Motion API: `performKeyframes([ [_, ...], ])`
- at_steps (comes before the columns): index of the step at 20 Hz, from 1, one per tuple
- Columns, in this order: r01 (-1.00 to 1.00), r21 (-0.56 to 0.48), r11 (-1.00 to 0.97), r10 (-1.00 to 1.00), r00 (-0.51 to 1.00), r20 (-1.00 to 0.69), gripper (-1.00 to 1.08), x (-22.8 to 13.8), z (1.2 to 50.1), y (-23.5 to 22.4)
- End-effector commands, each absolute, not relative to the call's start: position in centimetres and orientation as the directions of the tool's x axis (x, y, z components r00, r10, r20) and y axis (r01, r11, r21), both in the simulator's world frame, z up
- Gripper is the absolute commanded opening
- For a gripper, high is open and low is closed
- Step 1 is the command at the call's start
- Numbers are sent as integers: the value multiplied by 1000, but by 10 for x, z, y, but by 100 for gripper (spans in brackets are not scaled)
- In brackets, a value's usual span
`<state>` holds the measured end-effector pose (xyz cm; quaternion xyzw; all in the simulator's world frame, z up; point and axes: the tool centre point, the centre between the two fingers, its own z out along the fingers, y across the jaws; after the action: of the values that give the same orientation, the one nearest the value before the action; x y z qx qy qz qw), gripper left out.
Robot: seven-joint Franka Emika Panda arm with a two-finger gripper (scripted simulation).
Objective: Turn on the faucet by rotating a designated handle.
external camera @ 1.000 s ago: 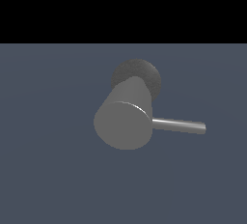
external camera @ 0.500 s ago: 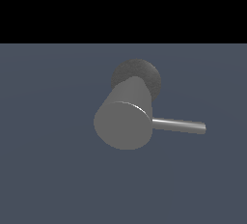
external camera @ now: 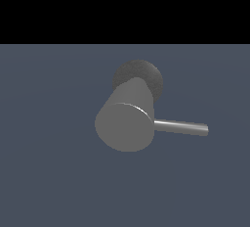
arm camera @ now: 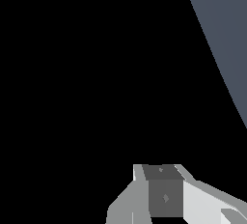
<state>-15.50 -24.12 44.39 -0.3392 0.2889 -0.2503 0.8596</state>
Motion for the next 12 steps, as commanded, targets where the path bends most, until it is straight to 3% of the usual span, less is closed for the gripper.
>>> performKeyframes([
  [1, 240, -690, 683, -630, 672, -389, -100, -152, 423, -252],
  [12, 276, -498, 822, -569, 435, -698, -100, -149, 297, -291],
])
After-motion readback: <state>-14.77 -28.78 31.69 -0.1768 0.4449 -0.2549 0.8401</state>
